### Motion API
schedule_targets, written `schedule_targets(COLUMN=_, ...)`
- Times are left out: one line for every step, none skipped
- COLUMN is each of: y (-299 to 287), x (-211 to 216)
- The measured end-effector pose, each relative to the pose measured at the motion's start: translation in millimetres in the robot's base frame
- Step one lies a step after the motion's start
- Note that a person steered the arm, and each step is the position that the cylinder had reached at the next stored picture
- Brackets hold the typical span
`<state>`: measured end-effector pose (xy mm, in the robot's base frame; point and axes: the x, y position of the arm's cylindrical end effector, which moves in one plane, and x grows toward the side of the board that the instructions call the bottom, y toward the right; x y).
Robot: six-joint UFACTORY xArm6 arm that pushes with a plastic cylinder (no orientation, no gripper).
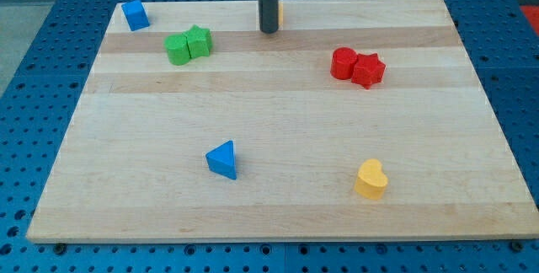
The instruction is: Slightly push the yellow hexagon to the top center of the board
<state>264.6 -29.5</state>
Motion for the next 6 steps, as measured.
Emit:
schedule_targets(y=-24, x=0)
schedule_targets(y=-37, x=0)
schedule_targets(y=-7, x=-14)
schedule_targets(y=-5, x=-28)
schedule_targets(y=-26, x=-28)
schedule_targets(y=-56, x=-26)
